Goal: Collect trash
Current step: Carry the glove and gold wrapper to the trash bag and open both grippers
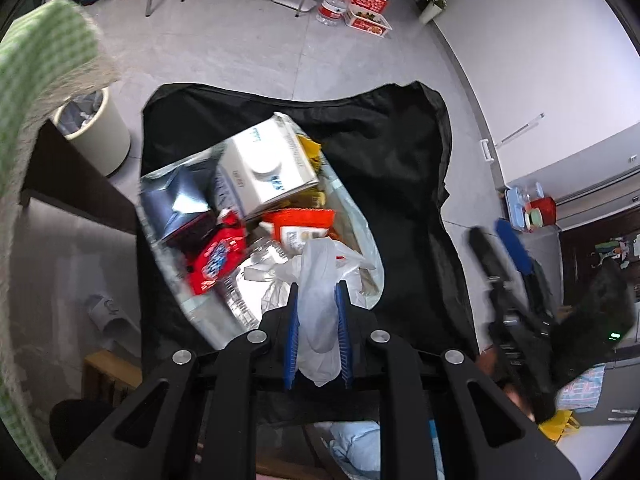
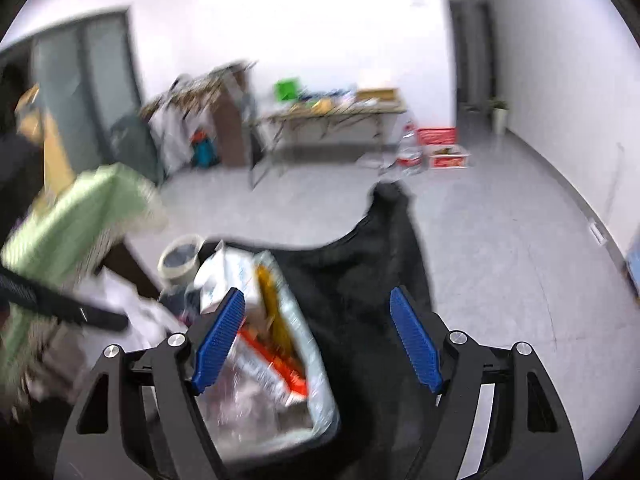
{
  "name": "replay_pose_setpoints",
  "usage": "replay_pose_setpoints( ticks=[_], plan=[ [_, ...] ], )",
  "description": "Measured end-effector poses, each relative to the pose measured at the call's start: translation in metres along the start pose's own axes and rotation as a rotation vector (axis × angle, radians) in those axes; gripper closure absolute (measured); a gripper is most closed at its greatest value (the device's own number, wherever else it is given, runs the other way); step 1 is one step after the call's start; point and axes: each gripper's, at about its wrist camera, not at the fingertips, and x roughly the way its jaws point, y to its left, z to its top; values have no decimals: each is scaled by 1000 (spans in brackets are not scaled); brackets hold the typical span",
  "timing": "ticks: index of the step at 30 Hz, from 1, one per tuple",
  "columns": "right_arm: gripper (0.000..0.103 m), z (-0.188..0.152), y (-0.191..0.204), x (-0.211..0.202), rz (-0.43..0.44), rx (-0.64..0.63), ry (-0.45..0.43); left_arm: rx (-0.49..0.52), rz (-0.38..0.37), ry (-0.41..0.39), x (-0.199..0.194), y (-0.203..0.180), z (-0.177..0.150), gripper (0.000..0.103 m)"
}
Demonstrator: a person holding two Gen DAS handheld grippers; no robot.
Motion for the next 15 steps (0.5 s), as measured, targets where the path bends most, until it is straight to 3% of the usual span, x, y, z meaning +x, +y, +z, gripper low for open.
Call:
replay_pose_setpoints(
  ticks=[3,4,5,9,15],
  plan=[
    [31,1,-12,-6,-17,64,-55,-7,-1,-1,18,-8,8,86],
    [31,0,-13,-8,-24,74,-76,-15,-1,-1,23,-9,10,80],
    [31,0,-12,-9,-30,76,-90,-34,7,2,28,-9,12,63],
    [31,-2,-7,-17,-72,46,-148,-102,2,26,41,-5,18,45],
    [31,-4,3,-15,-67,-9,-136,-101,41,-26,22,6,15,41]
  ],
)
